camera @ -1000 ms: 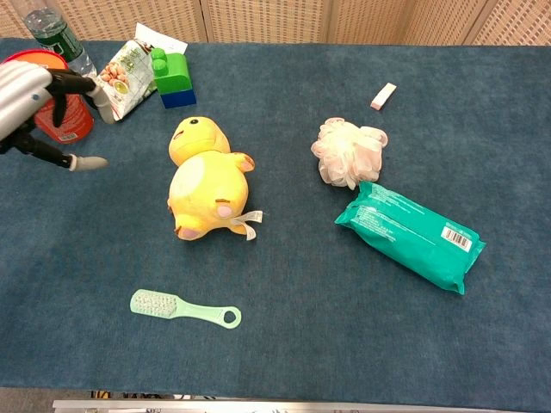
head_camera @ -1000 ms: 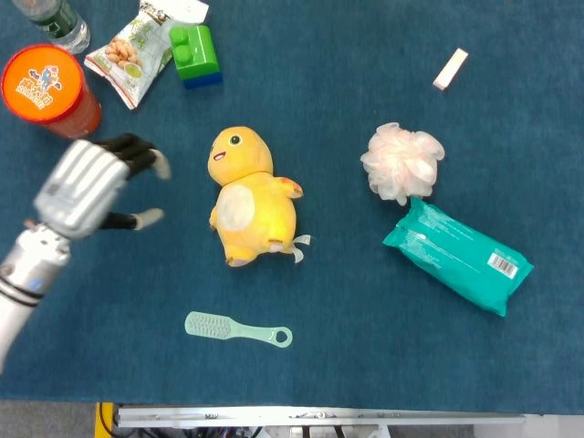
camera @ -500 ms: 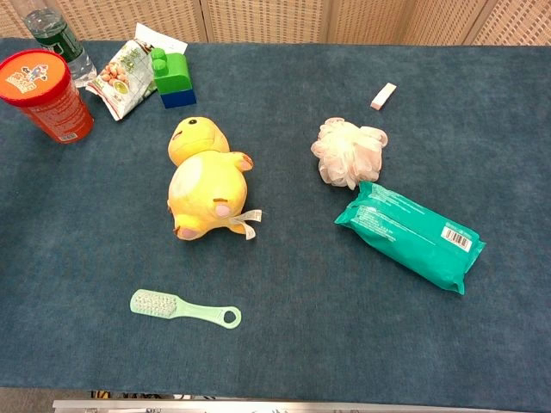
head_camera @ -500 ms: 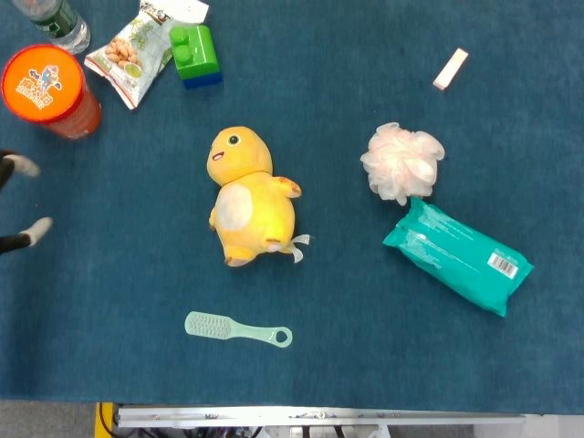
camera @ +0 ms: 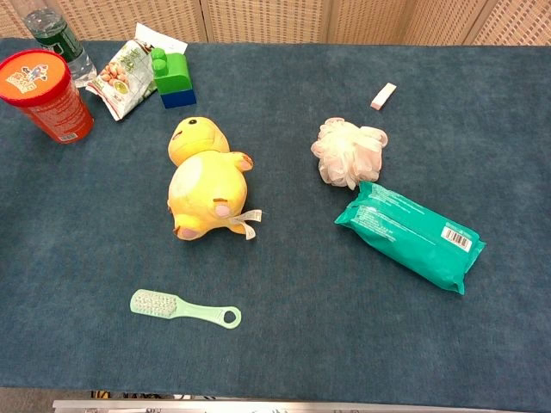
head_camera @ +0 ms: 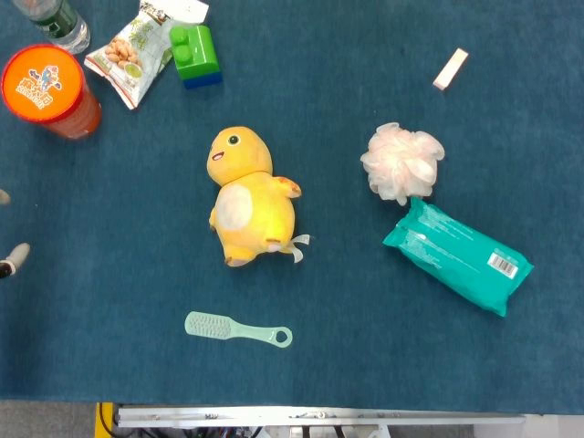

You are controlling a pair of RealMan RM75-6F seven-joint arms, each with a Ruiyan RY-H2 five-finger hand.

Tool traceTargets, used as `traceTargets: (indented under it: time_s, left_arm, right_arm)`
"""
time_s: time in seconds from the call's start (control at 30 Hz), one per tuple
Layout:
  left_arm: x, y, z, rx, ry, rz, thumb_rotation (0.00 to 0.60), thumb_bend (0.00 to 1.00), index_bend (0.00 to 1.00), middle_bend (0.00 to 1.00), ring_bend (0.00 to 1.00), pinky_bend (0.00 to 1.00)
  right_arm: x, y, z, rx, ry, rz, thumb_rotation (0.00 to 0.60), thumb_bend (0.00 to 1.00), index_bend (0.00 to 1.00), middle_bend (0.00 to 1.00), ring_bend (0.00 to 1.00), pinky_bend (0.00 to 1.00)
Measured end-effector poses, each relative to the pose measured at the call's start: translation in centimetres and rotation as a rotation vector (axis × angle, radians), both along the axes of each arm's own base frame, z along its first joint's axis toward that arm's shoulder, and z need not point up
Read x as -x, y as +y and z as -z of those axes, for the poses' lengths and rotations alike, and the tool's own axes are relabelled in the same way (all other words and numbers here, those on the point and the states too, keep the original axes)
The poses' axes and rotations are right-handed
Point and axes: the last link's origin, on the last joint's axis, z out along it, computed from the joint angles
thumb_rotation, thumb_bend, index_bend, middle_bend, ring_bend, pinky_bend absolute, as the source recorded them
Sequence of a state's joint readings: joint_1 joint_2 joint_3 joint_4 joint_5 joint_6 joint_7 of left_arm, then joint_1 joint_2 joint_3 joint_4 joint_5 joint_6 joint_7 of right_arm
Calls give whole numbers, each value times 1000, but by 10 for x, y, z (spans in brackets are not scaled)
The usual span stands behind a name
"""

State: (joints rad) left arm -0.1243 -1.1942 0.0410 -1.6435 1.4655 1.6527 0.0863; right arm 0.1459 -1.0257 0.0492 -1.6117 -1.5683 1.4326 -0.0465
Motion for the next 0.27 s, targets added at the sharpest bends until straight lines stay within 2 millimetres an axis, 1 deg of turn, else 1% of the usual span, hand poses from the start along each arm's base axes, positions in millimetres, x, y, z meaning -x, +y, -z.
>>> traceTargets:
  time_s: [0.27]
  left_arm:
    - [-3, -2, 6, 50, 21, 2, 600, 25, 388, 372, 359, 473]
  right_arm:
    - [-2, 2, 1, -2, -5, -13, 600, 56, 243, 295, 157, 274]
